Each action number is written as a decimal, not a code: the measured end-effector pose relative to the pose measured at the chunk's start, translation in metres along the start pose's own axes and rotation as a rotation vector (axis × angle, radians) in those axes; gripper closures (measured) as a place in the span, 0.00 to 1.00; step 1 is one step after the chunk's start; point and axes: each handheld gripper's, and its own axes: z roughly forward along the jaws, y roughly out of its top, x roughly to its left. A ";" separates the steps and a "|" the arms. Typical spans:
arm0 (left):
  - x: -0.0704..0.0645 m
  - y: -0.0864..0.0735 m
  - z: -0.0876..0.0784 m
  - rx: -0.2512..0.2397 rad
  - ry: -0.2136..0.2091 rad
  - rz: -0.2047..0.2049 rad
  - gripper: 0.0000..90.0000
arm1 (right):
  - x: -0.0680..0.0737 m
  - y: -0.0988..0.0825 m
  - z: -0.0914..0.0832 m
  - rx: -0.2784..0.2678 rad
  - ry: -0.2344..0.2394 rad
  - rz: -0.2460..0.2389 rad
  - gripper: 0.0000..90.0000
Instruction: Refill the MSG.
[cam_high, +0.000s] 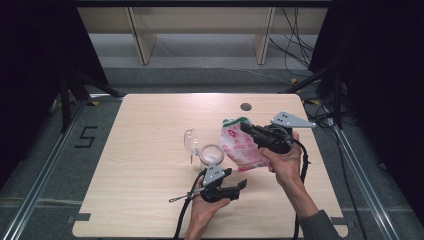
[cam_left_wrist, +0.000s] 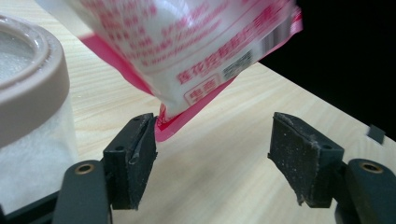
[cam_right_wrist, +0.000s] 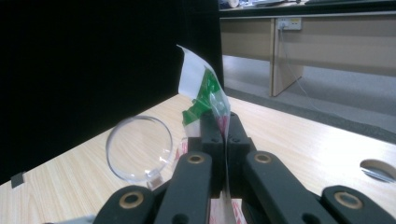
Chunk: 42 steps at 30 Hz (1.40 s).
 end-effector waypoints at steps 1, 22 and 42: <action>-0.001 0.000 -0.003 -0.005 -0.006 0.004 0.35 | -0.004 -0.004 -0.001 0.002 -0.003 -0.006 1.00; 0.015 -0.001 -0.043 0.001 0.041 0.040 0.35 | -0.036 -0.047 -0.059 -0.050 -0.036 0.108 1.00; 0.025 0.002 -0.063 -0.016 0.059 0.039 0.35 | -0.048 -0.072 -0.086 -0.036 -0.103 0.151 1.00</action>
